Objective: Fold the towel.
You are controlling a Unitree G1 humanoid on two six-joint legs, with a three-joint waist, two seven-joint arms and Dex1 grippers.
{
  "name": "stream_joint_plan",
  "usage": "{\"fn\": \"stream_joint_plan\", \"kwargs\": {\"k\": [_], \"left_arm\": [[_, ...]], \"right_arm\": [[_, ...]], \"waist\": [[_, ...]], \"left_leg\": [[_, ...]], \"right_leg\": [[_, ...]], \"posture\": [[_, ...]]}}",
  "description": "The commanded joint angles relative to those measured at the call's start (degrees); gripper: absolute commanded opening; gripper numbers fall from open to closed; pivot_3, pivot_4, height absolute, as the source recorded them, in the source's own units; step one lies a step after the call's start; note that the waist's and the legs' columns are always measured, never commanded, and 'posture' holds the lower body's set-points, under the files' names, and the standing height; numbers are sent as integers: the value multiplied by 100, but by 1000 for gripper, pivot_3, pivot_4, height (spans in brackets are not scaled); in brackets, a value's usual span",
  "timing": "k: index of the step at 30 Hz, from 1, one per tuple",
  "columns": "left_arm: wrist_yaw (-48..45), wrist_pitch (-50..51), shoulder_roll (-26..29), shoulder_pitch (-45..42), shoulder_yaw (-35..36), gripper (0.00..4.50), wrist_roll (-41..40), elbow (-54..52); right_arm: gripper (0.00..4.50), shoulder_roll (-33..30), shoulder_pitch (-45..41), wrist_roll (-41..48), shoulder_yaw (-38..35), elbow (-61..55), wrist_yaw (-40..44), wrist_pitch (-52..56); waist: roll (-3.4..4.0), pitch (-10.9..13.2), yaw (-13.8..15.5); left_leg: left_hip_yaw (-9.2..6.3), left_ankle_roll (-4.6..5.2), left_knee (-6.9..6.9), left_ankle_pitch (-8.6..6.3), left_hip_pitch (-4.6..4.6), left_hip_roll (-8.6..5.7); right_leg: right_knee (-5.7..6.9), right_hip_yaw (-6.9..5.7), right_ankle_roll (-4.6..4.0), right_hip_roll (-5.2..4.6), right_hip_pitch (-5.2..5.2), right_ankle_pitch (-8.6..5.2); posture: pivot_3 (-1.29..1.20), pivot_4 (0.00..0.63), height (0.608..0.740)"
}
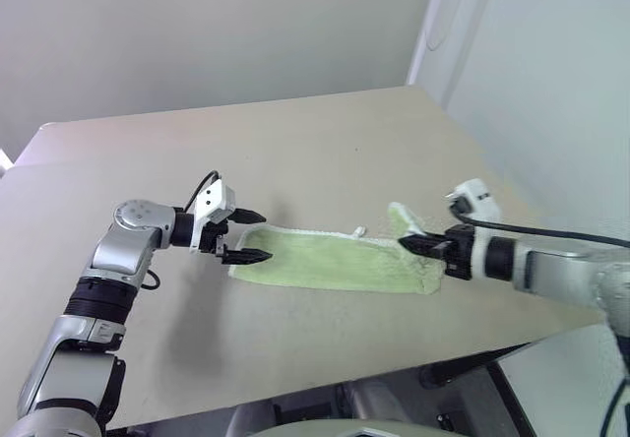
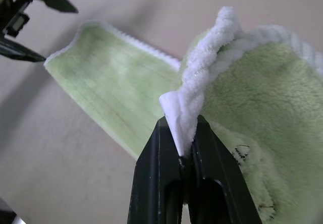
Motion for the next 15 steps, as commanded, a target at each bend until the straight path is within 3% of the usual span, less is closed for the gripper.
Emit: {"fn": "stream_joint_plan", "kwargs": {"k": [1, 6, 10, 15], "left_arm": [[155, 366, 54, -257, 72, 4500, 12, -93], [303, 717, 65, -354, 149, 4500, -14, -6], [322, 651, 121, -325, 116, 4500, 66, 23], [355, 669, 108, -330, 150, 4500, 76, 29]], "right_arm": [[29, 507, -229, -549, 466, 181, 22, -16], [29, 1090, -252, -1251, 886, 443, 228, 17], [1090, 1288, -244, -1713, 1114, 446, 505, 26], [2906, 1438, -241, -1922, 1034, 261, 857, 4]], "waist": [[-2, -1, 3], [-1, -1, 13], [-1, -1, 0], [-1, -1, 3]], "left_leg": [[0, 0, 0, 0, -2, 0], [0, 0, 1, 0, -10, -3], [-1, 0, 1, 0, -8, -3], [-2, 0, 3, 0, -3, -3]], "right_leg": [[0, 0, 0, 0, -1, 0], [-4, 0, 1, -5, -3, 1], [-2, -1, 3, -5, -4, 2], [11, -1, 1, -3, -4, 2]], "posture": [[0, 0, 712], [0, 0, 712], [0, 0, 712], [0, 0, 712]]}}
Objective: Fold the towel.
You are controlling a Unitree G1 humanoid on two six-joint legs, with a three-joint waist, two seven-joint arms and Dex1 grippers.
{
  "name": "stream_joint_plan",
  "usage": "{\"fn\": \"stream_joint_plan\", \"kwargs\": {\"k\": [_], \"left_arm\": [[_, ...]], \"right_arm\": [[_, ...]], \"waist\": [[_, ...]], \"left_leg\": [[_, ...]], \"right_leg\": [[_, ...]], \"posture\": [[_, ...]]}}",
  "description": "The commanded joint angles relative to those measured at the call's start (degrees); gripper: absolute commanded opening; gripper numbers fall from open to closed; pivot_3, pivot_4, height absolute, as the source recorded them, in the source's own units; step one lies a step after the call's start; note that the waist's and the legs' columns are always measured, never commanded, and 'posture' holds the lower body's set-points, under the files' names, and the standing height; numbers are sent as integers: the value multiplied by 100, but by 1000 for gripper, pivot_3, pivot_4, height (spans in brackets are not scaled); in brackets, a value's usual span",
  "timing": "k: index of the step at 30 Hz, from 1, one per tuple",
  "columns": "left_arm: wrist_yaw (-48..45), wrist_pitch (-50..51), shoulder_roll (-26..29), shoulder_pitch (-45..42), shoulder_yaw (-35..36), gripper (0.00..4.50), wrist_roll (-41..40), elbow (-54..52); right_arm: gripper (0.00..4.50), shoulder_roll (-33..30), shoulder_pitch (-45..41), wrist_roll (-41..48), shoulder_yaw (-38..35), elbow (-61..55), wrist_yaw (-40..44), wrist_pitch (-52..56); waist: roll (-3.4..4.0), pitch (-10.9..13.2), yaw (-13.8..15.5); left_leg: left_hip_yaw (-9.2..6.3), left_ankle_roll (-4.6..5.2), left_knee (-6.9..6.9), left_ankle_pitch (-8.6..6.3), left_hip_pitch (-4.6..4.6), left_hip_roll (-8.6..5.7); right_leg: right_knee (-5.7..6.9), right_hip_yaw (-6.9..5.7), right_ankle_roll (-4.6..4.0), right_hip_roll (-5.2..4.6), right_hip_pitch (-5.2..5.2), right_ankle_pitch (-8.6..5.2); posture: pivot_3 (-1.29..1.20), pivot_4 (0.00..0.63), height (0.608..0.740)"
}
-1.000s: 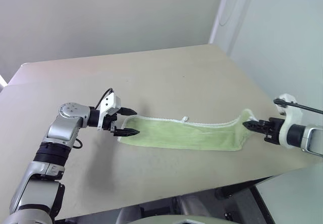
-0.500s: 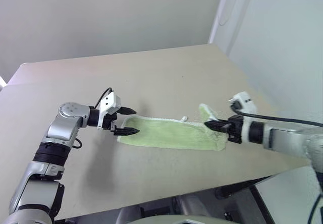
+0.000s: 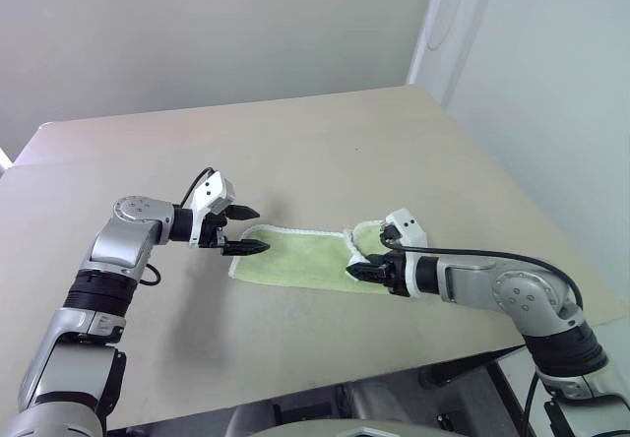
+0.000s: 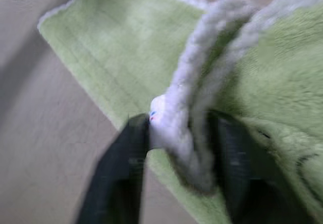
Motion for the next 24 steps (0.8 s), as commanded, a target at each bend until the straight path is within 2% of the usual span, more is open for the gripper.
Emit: {"fn": "stream_joint_plan", "kwargs": {"k": [1, 4, 5, 8, 13, 16, 24], "left_arm": [[39, -26, 85, -120, 139, 4500, -11, -37], [31, -18, 82, -104, 137, 4500, -22, -56], [46, -8, 79, -104, 148, 4500, -27, -51], [105, 125, 53, -126, 259, 4500, -134, 0], [363, 856, 72, -237, 521, 4500, -365, 47], [487, 1249, 163, -263, 655, 4500, -437, 70], [662, 2319, 656, -165, 930, 4500, -609, 155]], "right_arm": [[3275, 61, -89, -98, -194, -300, 230, -15], [4369, 38, -57, -60, -403, -578, 456, -137], [4479, 60, -57, 81, -595, -686, 517, -193], [4479, 99, -57, 428, -1225, -901, 718, -442], [4479, 405, -72, 0, -1795, -526, 560, -1139], [4479, 499, 69, -900, -1536, -172, 556, -1700], [4479, 447, 648, -2925, 95, 351, 1327, -2660]], "waist": [[0, 0, 0], [0, 0, -1], [0, 0, -2], [0, 0, 1], [-1, -1, -6], [-3, -2, -9], [-4, -2, -21]], "left_leg": [[0, 0, 2, 0, 0, 0], [0, 0, 3, 0, 0, -1], [0, 0, 3, 0, 0, -1], [-1, 0, 3, 0, -1, -1], [-2, 0, 3, 0, 2, -1], [-2, 0, 4, 0, 5, -1], [-2, 0, 2, 0, 0, -2]], "right_leg": [[2, 0, 0, 0, 0, 0], [4, 0, 0, 0, 0, 0], [4, 0, 0, 0, -1, 0], [5, 0, 2, 1, -2, 1], [8, -1, 10, 1, 0, 5], [16, -1, 9, 2, -1, 5], [49, 0, 8, 4, -27, 2]], "posture": [[0, 0, 712], [0, 0, 712], [0, 0, 712], [0, 0, 712], [0, 0, 712], [0, 0, 712], [0, 0, 712]]}}
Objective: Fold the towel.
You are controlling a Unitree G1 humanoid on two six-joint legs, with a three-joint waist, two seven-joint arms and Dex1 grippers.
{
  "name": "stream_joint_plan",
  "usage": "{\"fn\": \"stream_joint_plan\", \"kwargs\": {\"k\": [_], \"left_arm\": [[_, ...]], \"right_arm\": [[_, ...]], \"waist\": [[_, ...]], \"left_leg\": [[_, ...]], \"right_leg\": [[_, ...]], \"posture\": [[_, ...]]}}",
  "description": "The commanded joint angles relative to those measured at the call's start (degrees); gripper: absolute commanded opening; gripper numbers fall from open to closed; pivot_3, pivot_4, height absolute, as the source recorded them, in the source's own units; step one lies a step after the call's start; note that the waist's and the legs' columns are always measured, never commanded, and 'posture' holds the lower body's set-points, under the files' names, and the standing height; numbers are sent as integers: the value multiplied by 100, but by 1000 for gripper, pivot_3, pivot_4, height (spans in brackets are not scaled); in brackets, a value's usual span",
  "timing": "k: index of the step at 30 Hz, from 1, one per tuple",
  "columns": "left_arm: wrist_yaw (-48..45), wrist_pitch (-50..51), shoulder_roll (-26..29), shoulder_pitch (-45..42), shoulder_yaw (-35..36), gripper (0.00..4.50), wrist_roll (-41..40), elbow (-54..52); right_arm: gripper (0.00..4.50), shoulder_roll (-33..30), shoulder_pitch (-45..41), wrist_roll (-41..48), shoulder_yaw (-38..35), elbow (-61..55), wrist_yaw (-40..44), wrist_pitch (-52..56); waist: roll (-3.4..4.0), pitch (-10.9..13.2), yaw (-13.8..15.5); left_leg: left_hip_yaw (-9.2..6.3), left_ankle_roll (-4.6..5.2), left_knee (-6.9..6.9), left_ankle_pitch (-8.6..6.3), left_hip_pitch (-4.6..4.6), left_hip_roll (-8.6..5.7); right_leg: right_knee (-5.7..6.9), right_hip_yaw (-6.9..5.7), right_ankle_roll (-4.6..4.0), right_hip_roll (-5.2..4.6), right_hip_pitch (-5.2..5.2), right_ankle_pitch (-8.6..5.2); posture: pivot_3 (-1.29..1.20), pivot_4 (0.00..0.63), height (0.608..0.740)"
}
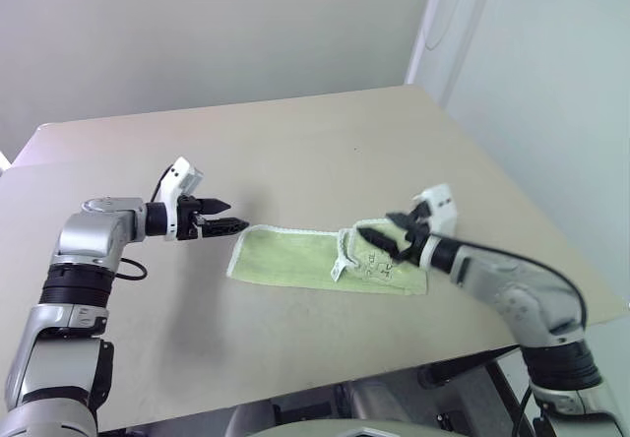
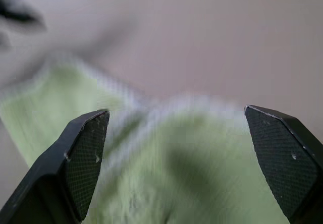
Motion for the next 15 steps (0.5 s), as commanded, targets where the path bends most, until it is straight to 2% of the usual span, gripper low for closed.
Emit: {"fn": "stream_joint_plan", "kwargs": {"k": [1, 4, 8, 11, 15], "left_arm": [[-32, 306, 294, 32, 204, 4500, -134, -100], [-125, 516, 548, 259, 40, 4500, -69, -163], [-189, 700, 653, 411, -50, 4500, -106, -256], [-198, 730, 661, 426, -53, 4500, -114, -284], [170, 1858, 231, 305, 147, 4500, -474, 146]], "right_arm": [[4479, 30, -50, -751, 418, 60, 212, -502], [4479, 132, -108, -1498, 833, 410, 180, -926], [4479, 266, -190, -1843, 794, 562, 208, -1046], [4479, 340, -184, -1967, 739, 580, 280, -1059], [4479, 313, -382, -1473, 137, -86, 391, -539]], "waist": [[0, 0, -4], [-2, -2, -13], [-6, -4, 4], [-19, -11, 11], [-17, -11, 5]], "left_leg": [[0, 0, 0, 0, 2, 0], [0, -4, 2, 2, 6, 0], [-2, -17, 2, 9, 6, 0], [-3, -22, 4, 12, 4, -1], [-3, -22, 4, 12, 4, -6]], "right_leg": [[2, 0, -3, 0, 0, -2], [5, 1, -14, 1, 1, -8], [7, 0, -16, 1, 2, -8], [7, 0, -18, 0, 2, -8], [8, 1, -17, -2, 3, -7]], "posture": [[0, 0, 712], [0, 0, 712], [0, 0, 712], [0, 0, 712], [0, 0, 712]]}}
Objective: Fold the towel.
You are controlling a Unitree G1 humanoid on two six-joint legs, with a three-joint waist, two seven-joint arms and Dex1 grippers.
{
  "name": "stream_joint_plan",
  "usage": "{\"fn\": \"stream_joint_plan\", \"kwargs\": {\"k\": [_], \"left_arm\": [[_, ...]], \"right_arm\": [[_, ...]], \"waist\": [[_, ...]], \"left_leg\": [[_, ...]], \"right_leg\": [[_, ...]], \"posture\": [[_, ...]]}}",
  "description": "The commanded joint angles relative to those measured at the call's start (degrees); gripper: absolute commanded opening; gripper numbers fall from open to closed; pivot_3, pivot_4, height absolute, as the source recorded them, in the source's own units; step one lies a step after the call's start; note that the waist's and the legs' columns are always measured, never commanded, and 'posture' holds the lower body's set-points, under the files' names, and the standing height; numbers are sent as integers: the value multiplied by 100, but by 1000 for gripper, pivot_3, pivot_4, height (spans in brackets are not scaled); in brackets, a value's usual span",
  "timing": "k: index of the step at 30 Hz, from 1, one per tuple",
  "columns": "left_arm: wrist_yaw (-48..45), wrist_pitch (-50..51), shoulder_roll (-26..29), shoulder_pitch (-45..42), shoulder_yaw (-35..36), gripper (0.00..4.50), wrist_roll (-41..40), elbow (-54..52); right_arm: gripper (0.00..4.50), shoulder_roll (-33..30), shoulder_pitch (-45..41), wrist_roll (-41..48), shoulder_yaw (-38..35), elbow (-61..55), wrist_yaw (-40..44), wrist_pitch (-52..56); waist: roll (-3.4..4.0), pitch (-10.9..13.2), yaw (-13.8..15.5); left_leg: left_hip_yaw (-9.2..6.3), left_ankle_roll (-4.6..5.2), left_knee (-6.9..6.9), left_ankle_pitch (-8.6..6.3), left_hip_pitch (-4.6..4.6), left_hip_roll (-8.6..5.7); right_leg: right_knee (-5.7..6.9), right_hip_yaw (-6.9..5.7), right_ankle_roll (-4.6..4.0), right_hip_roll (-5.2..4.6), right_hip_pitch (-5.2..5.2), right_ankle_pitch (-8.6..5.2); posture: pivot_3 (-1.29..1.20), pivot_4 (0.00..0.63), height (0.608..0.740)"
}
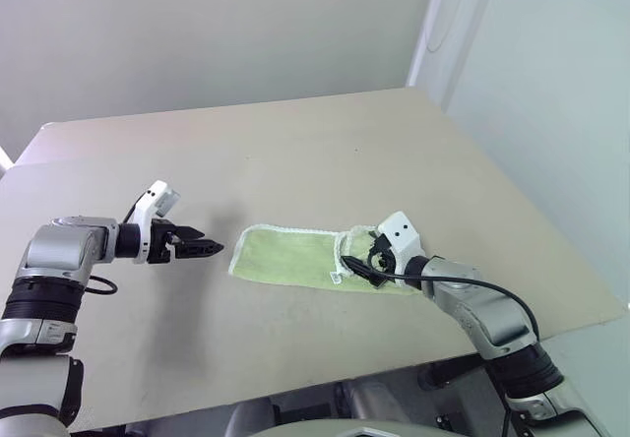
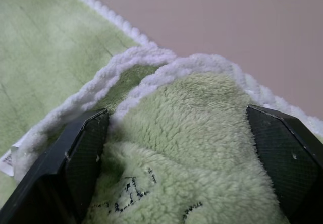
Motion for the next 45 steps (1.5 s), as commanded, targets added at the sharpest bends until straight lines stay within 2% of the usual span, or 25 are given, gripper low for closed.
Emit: {"fn": "stream_joint_plan", "kwargs": {"k": [1, 6, 10, 24, 28, 34, 37, 45], "left_arm": [[200, 718, -227, -65, 149, 4500, -306, 67], [519, 1382, -606, -69, 384, 4500, -642, 76], [1237, 2060, -1199, 190, 792, 4500, -875, -157], [1504, 2255, -1446, 318, 905, 4500, -1262, -612], [1493, 2186, -1432, 271, 902, 3266, -1326, -587], [1466, 2118, -1392, 240, 883, 1011, -1379, -540], [1409, 1988, -1279, 172, 936, 20, -1377, -367], [1250, 1709, -643, 183, 850, 20, -1318, -510]], "right_arm": [[4479, 17, -253, 302, -507, -616, 79, 321], [4479, 4, -238, 162, -506, -770, 116, 487], [4479, 62, -242, 232, -646, -942, 65, 631], [4479, 161, -231, 147, -770, -862, 14, 735], [4500, 147, -185, 36, -719, -849, -26, 730], [4500, 164, -188, -48, -713, -834, -5, 743], [4500, 171, -195, -57, -728, -833, 5, 749], [4500, 121, -147, 252, -884, -1086, 353, 717]], "waist": [[-1, 0, 0], [-7, -5, 2], [-1, -13, 24], [1, -15, 9], [0, -15, 5], [0, -14, -3], [0, -14, -4], [0, -13, -13]], "left_leg": [[0, 0, 0, 0, 0, -1], [-12, 0, -2, 0, 0, 0], [-13, 0, 0, 0, 2, -6], [-16, -27, 1, 15, 15, -20], [-16, -27, 1, 15, 14, -20], [-17, -29, 1, 16, 15, -20], [-17, -30, 1, 16, 15, -20], [-18, -30, -1, 16, 11, -19]], "right_leg": [[1, 0, 0, 0, 0, 0], [3, -6, 1, 1, 0, 2], [1, -6, 2, -6, 8, 2], [-5, -6, 3, -22, 30, -1], [-5, -6, 3, -22, 29, -1], [-4, -6, 3, -20, 28, -1], [-4, -6, 3, -20, 28, -1], [-4, -7, 3, -20, 21, -1]], "posture": [[0, 0, 712], [0, 0, 712], [0, 0, 712], [0, 0, 712], [0, 0, 712], [0, 0, 712], [0, 0, 712], [0, 0, 712]]}}
